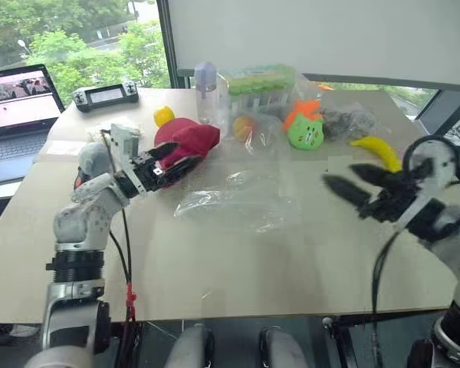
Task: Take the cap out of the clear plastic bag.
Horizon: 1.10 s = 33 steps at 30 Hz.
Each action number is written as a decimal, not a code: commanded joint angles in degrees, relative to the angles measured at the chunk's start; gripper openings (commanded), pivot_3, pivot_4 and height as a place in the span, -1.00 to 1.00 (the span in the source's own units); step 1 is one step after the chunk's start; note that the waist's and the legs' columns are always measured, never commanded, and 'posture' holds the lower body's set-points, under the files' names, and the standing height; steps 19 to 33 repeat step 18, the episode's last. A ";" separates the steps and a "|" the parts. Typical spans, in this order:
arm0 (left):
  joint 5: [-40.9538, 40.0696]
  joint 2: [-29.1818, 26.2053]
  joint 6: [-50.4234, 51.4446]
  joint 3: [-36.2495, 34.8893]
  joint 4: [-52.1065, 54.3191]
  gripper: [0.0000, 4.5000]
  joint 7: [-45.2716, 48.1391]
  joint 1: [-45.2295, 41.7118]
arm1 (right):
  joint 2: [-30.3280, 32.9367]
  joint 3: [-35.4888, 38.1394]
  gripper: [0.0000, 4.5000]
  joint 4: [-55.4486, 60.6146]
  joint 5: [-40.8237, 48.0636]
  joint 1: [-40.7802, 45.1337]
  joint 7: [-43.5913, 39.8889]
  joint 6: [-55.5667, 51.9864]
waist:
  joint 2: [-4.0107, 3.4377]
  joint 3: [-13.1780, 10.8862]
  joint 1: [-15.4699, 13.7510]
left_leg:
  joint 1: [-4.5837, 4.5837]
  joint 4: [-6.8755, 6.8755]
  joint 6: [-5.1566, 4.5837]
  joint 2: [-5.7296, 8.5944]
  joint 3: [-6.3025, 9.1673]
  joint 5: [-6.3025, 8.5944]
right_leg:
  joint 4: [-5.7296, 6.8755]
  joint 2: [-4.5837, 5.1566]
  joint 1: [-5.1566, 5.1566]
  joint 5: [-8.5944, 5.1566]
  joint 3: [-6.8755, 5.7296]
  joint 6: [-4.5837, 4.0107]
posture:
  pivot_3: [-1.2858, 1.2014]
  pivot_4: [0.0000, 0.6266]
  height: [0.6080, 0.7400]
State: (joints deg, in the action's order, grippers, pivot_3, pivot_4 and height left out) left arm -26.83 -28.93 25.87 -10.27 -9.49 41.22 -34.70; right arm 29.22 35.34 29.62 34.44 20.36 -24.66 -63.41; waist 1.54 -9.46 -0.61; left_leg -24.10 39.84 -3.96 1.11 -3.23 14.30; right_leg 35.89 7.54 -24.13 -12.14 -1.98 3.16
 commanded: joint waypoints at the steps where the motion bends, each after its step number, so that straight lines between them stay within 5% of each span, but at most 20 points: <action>1: 4.62 0.08 -2.34 1.84 -0.52 1.00 -2.85 3.08 | -2.53 5.08 0.95 -6.68 -7.59 -0.31 11.78 7.40 | -0.10 0.05 -0.01 | 0.03 -0.05 0.08 0.00 -0.06 -0.05 | 0.11 0.00 -0.01 0.00 0.05 0.00 | 0.03 -0.52 1.00; 8: 10.79 5.04 -15.76 -1.42 -3.89 1.00 -12.95 8.66 | -4.56 -10.58 0.95 -8.70 -25.04 -18.87 12.33 35.52 | -0.15 0.09 0.03 | -0.06 -0.09 0.24 -0.03 -0.12 -0.15 | 0.05 -0.01 -0.09 -0.01 0.05 0.02 | 0.03 -0.52 1.00; 15: 11.67 10.01 -22.47 -2.48 -3.40 1.00 -17.71 15.93 | -12.98 -15.07 0.95 -16.29 -26.98 -26.26 13.85 52.09 | -0.23 0.14 0.80 | 0.32 -0.11 -0.23 -0.05 -0.24 0.14 | -0.06 -0.01 0.07 -0.02 0.37 0.02 | 0.03 -0.52 1.00; 33: 13.26 11.50 -23.02 -1.53 -4.32 1.00 -19.73 17.44 | -14.29 -16.51 0.95 -19.46 -28.40 -26.45 14.64 55.00 | -0.23 0.14 0.90 | 0.52 -0.10 -0.24 -0.07 -0.26 0.16 | 0.00 -0.01 0.18 -0.02 0.44 0.02 | 0.03 -0.52 1.00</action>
